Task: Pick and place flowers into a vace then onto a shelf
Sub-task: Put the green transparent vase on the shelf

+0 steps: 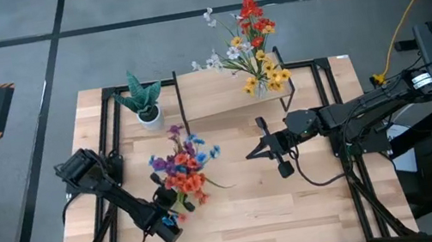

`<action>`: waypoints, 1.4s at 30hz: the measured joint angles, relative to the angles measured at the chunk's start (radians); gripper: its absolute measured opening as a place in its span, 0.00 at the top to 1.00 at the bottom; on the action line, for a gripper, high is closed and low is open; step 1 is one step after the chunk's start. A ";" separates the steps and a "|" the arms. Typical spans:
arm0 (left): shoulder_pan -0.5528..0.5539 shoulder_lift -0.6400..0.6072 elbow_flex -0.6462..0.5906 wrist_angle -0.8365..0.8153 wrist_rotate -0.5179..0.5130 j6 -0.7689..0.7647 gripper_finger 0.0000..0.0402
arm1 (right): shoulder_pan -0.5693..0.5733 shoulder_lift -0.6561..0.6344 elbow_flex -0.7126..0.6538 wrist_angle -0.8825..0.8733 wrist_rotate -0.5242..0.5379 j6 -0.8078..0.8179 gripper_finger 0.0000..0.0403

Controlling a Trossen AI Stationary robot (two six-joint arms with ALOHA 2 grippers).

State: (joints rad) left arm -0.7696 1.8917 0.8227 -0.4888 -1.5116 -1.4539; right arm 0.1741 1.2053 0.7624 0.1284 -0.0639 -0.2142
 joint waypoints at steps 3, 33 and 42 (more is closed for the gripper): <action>-0.003 0.006 0.000 0.000 -0.011 -0.002 0.71 | 0.000 0.000 0.000 -0.005 0.000 0.000 1.00; 0.133 -0.535 0.002 0.216 0.120 0.631 0.71 | 0.000 0.000 0.000 -0.050 0.000 0.025 1.00; 0.289 -0.594 0.002 0.751 0.405 1.348 0.71 | -0.007 0.000 -0.112 0.169 0.000 0.026 1.00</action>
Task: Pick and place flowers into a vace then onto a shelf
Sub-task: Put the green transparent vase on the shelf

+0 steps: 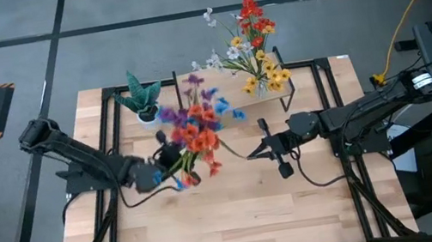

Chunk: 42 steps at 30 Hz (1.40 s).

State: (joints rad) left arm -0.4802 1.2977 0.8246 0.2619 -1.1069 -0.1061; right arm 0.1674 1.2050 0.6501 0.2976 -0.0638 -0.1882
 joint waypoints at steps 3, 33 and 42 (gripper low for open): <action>0.078 -0.019 0.000 0.076 0.111 0.088 0.71 | -0.010 -0.035 -0.023 0.021 0.001 0.003 1.00; 0.646 0.031 0.001 0.295 0.445 0.101 0.71 | -0.014 -0.160 -0.268 0.119 0.001 0.042 1.00; 0.688 0.098 0.001 0.296 0.391 0.077 0.71 | -0.014 -0.160 -0.268 0.114 0.001 0.026 1.00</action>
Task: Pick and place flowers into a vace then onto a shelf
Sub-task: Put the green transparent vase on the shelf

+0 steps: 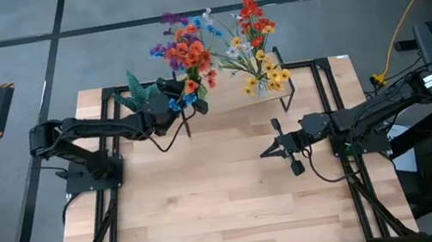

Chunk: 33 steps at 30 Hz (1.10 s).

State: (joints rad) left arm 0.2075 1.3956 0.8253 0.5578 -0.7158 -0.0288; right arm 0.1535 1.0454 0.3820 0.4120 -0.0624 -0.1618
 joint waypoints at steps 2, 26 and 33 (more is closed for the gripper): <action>0.003 0.016 0.000 0.000 0.003 -0.001 0.71 | 0.000 0.000 0.000 -0.005 0.000 -0.001 1.00; 0.004 0.070 -0.017 -0.008 -0.043 -0.034 0.71 | 0.000 0.000 0.000 -0.035 0.000 0.000 1.00; 0.004 0.068 -0.065 0.055 -0.059 -0.066 0.69 | 0.000 0.000 0.000 -0.036 0.000 0.000 1.00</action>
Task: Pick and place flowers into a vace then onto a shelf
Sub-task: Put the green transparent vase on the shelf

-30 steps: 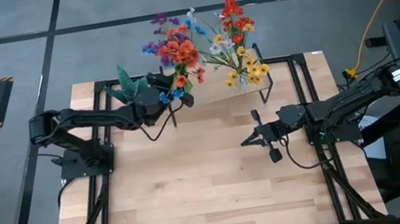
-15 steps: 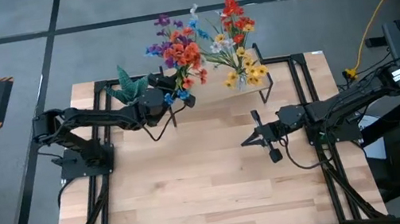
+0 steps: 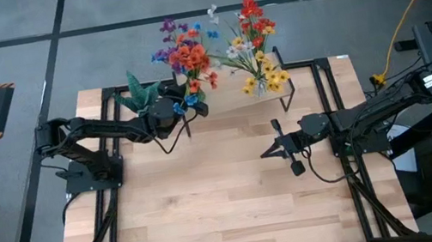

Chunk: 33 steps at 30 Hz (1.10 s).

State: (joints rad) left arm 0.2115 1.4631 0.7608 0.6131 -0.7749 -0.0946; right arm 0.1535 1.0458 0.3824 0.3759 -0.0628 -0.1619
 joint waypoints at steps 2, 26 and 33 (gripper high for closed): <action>0.000 0.000 -0.005 0.019 0.013 0.016 0.69 | 0.000 0.000 0.000 0.000 0.000 0.000 1.00; 0.000 0.002 -0.006 0.026 0.106 0.056 0.47 | 0.000 0.000 0.000 -0.006 0.000 0.000 1.00; -0.012 -0.027 -0.007 0.025 0.084 0.110 0.39 | 0.000 0.000 0.000 -0.008 0.000 0.000 1.00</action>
State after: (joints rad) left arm 0.1996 1.4360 0.7536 0.6384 -0.6908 0.0158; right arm 0.1535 1.0462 0.3824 0.3683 -0.0628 -0.1616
